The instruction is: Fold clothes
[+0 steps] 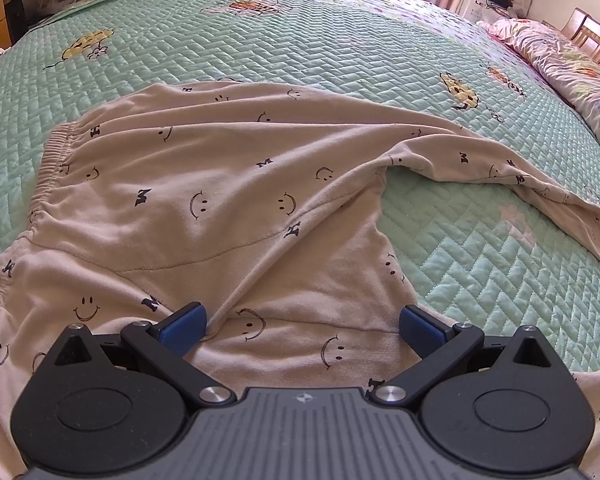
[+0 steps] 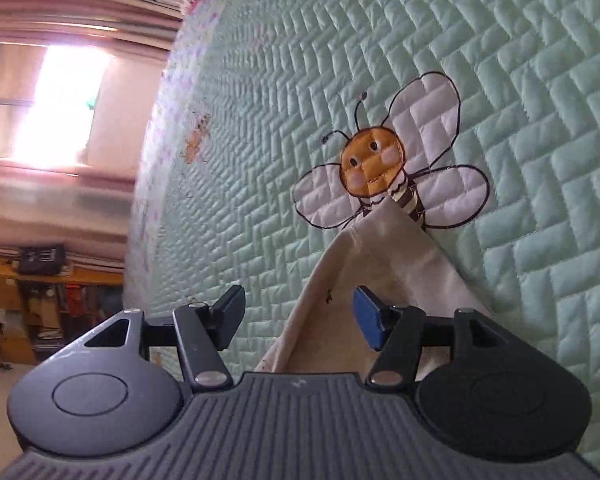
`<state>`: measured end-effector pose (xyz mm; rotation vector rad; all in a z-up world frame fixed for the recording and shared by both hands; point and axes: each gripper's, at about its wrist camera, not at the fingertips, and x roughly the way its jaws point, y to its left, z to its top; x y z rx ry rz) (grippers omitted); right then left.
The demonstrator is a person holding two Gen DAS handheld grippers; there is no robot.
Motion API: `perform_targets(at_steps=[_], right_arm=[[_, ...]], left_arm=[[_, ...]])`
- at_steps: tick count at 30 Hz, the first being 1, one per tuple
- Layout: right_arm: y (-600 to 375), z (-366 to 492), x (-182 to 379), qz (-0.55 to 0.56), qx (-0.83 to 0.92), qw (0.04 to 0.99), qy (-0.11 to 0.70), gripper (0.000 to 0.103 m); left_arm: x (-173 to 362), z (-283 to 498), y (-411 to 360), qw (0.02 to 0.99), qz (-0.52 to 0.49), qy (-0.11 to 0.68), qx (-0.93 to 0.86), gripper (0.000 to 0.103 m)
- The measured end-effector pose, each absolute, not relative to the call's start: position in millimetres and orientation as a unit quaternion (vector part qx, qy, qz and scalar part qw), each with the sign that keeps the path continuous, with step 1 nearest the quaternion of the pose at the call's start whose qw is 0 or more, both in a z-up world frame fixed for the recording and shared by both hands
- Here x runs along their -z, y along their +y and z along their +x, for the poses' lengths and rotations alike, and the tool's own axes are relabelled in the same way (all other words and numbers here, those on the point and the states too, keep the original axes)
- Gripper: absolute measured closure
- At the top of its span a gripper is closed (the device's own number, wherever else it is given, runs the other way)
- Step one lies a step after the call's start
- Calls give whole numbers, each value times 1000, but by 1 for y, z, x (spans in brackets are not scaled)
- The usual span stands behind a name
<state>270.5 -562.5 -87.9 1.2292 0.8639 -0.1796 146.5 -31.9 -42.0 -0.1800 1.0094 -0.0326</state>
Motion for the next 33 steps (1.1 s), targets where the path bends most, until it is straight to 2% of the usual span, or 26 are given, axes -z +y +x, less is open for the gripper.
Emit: perform_targets(at_steps=[4, 6, 8, 10, 11, 12, 17, 22, 26, 29, 31, 32, 33], right_arm=[[-537, 305, 79, 499, 143, 728, 448, 38], [-523, 322, 72, 454, 168, 737, 472, 30], [-507, 336, 68, 401, 197, 748, 490, 30], [-497, 340, 66, 360, 232, 755, 496, 47], [-496, 338, 66, 342, 254, 756, 496, 75], [-499, 336, 67, 335, 268, 756, 494, 98], [-530, 298, 69, 432, 190, 782, 406, 99], [-524, 290, 20, 473, 4, 841, 263, 99], [-547, 265, -2, 497, -100, 845, 170, 99], [-582, 230, 16, 494, -107, 849, 152, 98], [-611, 212, 54, 497, -53, 841, 208, 90], [-623, 206, 78, 506, -5, 826, 249, 80], [-632, 199, 96, 508, 31, 816, 274, 80]], left_arm=[[42, 146, -30, 872, -94, 480, 19, 1], [43, 146, -30, 874, -93, 477, 19, 1], [43, 145, -31, 875, -90, 475, 20, 1], [43, 144, -31, 877, -87, 473, 22, 1], [43, 144, -31, 877, -87, 472, 24, 1], [43, 143, -30, 877, -89, 472, 26, 1], [41, 143, -21, 874, -112, 471, 35, 1], [35, 137, -10, 865, -147, 478, 33, 1], [32, 130, -3, 860, -164, 482, 27, 1], [32, 125, -1, 858, -167, 484, 24, 2], [32, 124, -4, 858, -160, 487, 23, 2], [31, 124, -6, 858, -153, 489, 21, 2], [30, 124, -7, 858, -149, 492, 19, 2]])
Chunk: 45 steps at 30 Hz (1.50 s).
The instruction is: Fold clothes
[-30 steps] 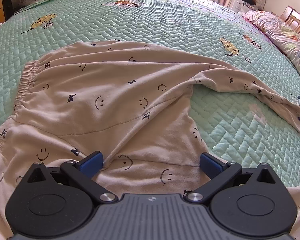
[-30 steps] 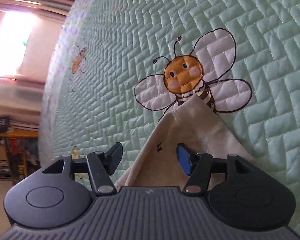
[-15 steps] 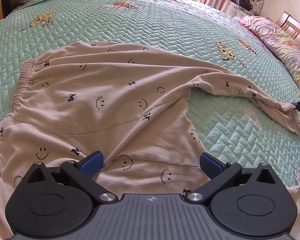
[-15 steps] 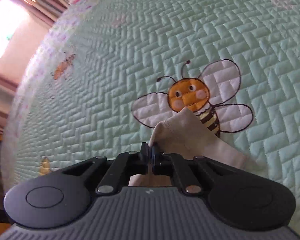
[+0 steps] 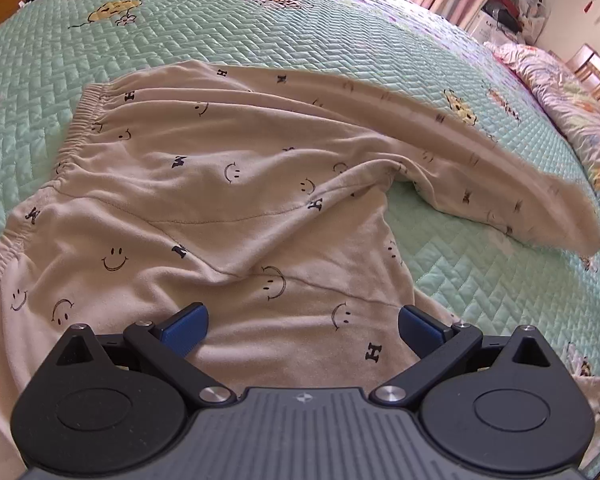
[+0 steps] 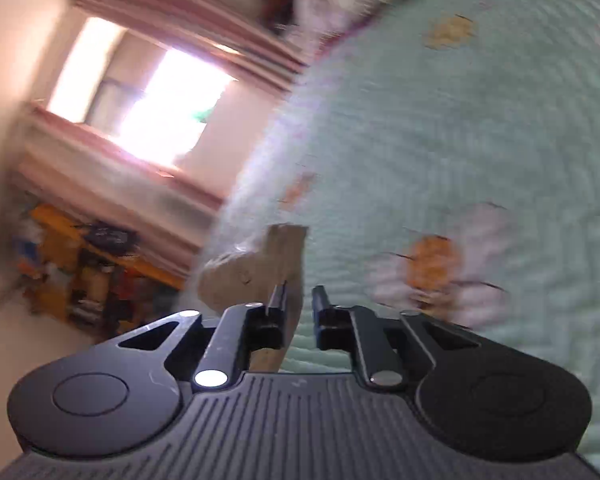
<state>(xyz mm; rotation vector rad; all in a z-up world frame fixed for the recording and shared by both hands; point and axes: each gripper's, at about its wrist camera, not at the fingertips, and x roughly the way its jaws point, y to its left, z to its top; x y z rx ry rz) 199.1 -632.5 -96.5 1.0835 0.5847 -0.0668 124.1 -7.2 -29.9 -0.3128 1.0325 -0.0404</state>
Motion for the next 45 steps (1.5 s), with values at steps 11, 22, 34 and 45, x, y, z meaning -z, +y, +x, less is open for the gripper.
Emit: perform_targets(at_steps=[11, 22, 34, 45], right_arm=[[-633, 220, 99, 439, 43, 848, 293, 57], [-614, 261, 99, 365, 18, 865, 343, 47], [-604, 272, 63, 279, 30, 904, 323, 98], [-630, 255, 80, 349, 191, 872, 284, 81]], left_arm=[[20, 126, -11, 858, -153, 490, 15, 5], [25, 138, -4, 854, -166, 494, 9, 5], [15, 139, -11, 859, -141, 492, 15, 7], [2, 137, -3, 871, -141, 469, 32, 7]])
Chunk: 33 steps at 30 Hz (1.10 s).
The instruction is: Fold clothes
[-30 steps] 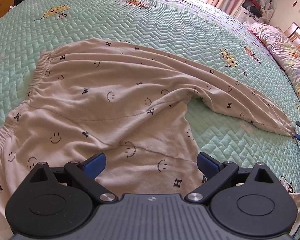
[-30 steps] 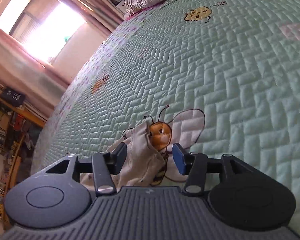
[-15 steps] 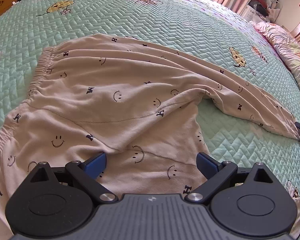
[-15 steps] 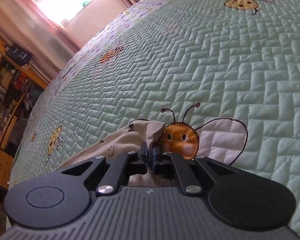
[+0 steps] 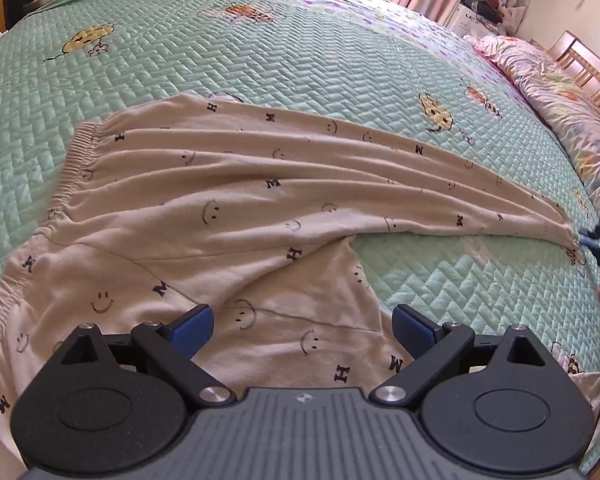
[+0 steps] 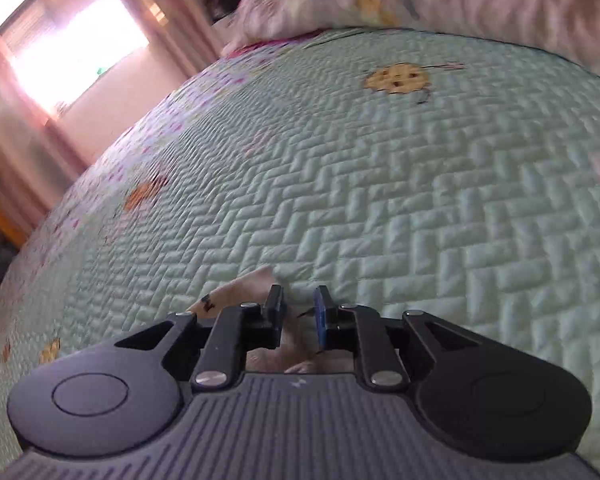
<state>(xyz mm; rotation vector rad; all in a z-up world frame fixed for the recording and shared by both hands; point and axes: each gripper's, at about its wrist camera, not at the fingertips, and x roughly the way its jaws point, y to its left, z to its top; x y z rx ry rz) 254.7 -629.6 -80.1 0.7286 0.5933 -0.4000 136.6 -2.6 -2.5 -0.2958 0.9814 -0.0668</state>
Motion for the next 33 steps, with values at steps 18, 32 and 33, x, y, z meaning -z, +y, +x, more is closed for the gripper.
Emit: perform_targets(at_steps=[18, 32, 33], right_arm=[[-244, 205, 80, 270, -343, 765, 474, 74], [-241, 154, 74, 235, -306, 799, 461, 99], [-244, 156, 77, 251, -304, 795, 461, 97]], left_arm=[[8, 220, 57, 880, -104, 464, -12, 7], [33, 257, 77, 879, -72, 471, -31, 10], [30, 255, 79, 880, -78, 468, -28, 12]])
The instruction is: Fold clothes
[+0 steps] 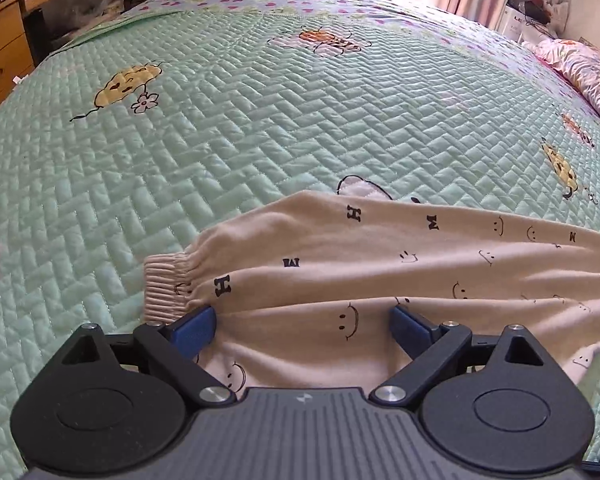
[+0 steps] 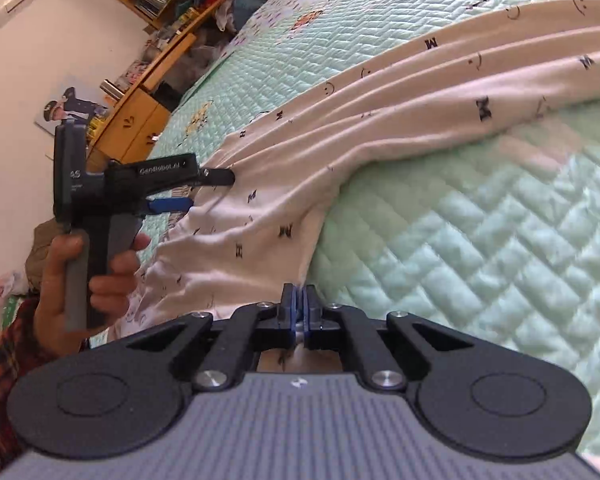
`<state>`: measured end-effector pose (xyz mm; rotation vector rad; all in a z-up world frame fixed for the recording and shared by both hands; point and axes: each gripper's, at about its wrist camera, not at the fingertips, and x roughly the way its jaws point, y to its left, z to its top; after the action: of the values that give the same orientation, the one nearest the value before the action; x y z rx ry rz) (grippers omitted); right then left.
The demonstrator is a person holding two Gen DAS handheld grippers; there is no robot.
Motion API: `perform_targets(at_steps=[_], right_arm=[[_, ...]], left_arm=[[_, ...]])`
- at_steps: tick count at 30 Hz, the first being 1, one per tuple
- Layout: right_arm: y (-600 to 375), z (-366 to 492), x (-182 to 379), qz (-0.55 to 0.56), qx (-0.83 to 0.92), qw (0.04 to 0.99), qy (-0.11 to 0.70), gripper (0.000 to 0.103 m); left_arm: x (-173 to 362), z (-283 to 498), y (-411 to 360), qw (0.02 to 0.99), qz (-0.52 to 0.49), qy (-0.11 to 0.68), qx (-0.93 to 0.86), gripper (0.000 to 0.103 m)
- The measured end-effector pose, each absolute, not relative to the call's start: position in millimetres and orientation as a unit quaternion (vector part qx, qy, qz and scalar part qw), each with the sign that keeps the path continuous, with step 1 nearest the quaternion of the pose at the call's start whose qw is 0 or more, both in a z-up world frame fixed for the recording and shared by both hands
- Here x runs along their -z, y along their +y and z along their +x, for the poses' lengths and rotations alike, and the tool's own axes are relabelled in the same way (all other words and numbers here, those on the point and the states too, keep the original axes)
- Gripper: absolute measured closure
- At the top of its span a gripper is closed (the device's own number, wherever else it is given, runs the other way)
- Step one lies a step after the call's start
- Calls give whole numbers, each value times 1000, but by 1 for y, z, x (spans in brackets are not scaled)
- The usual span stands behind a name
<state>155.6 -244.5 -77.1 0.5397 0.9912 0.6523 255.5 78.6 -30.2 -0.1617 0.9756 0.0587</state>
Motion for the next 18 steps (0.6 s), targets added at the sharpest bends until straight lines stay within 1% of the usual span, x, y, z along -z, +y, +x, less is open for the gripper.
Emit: perform_targets(at_steps=[1, 2, 3, 5, 7, 8, 10, 11, 12, 13, 15, 18], right_arm=[[-248, 157, 81, 269, -301, 790, 461, 97], [-251, 159, 84, 287, -298, 785, 462, 94], [-254, 158, 85, 297, -292, 788, 454, 90], [-260, 154, 82, 311, -282, 800, 429, 85], [-268, 148, 82, 341, -287, 803, 396, 84], [-270, 147, 84, 357, -294, 798, 387, 82], [-271, 146, 89, 386, -311, 784, 374, 74], [-271, 145, 93, 394, -314, 780, 371, 64], [-271, 145, 96, 393, -316, 778, 373, 57], [-270, 145, 100, 390, -318, 778, 376, 56], [-267, 144, 105, 381, -320, 779, 380, 57], [-272, 144, 108, 380, -329, 778, 377, 57]], left_arm=[[24, 251, 85, 883, -96, 460, -20, 15], [17, 247, 91, 885, -114, 451, -13, 16], [10, 243, 98, 888, -130, 441, -8, 16], [-6, 233, 114, 902, -147, 405, -19, 15], [-14, 236, 129, 910, -145, 387, -48, 13], [-16, 240, 135, 911, -142, 383, -62, 12], [-12, 253, 144, 905, -136, 395, -82, 12], [-7, 262, 145, 899, -128, 409, -86, 13], [-2, 270, 144, 896, -111, 420, -94, 15], [4, 276, 144, 892, -95, 430, -103, 17], [11, 283, 148, 887, -77, 437, -127, 17], [18, 274, 167, 884, -119, 434, -125, 16]])
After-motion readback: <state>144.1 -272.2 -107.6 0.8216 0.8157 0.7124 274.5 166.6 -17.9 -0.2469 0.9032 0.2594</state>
